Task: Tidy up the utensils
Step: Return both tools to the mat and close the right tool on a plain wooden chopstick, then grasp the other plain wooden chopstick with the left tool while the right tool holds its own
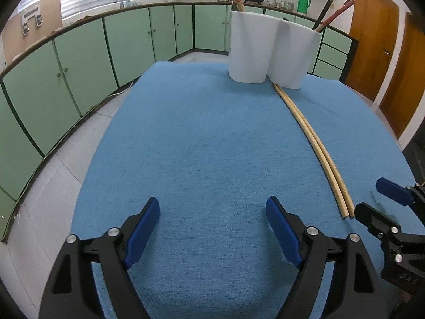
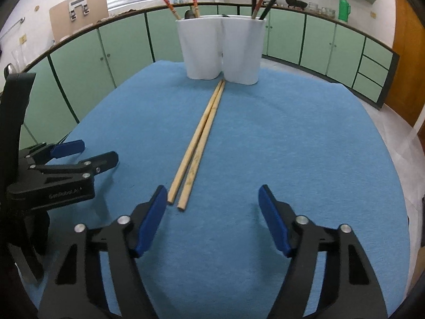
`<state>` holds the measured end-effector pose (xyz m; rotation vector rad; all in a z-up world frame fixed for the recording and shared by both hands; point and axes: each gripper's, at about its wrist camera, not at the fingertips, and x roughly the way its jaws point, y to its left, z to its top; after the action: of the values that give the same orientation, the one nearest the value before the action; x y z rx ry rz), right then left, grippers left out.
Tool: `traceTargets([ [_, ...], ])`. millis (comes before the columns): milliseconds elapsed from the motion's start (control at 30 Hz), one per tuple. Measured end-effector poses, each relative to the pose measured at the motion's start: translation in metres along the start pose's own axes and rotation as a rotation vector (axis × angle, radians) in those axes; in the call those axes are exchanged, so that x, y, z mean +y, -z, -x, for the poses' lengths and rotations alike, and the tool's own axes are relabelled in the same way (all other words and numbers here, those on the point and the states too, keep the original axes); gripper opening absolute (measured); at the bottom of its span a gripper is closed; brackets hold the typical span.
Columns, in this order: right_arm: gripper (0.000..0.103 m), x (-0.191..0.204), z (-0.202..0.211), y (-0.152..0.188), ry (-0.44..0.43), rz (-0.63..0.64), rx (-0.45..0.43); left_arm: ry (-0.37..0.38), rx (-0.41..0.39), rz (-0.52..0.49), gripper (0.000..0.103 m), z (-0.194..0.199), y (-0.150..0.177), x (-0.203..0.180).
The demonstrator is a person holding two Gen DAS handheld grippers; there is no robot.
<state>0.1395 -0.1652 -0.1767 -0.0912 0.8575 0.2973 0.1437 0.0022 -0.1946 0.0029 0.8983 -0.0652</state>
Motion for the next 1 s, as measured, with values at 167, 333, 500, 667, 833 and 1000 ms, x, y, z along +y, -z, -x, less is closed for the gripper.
traceTargets([
  [167,0.054,0.001,-0.005,0.001,0.004,0.011,0.03,0.002,0.006,0.0,0.081,-0.001,0.0,0.0],
  [333,0.04,0.004,-0.008,0.003,0.014,0.029,0.051,-0.001,0.007,-0.002,0.081,-0.002,0.0,-0.001],
  [500,0.017,0.004,-0.008,0.003,0.009,0.039,0.053,0.001,0.006,0.002,0.082,-0.002,0.0,-0.002],
  [667,0.019,-0.004,-0.004,0.006,-0.009,-0.018,0.057,0.002,0.007,0.002,0.082,-0.002,0.0,-0.003],
  [833,0.02,-0.003,-0.008,0.003,-0.039,-0.029,0.058,0.0,0.007,-0.002,0.082,-0.002,0.0,-0.003],
  [1000,0.007,0.001,-0.011,0.001,-0.038,-0.011,0.06,-0.002,0.008,-0.01,0.082,-0.001,0.0,-0.004],
])
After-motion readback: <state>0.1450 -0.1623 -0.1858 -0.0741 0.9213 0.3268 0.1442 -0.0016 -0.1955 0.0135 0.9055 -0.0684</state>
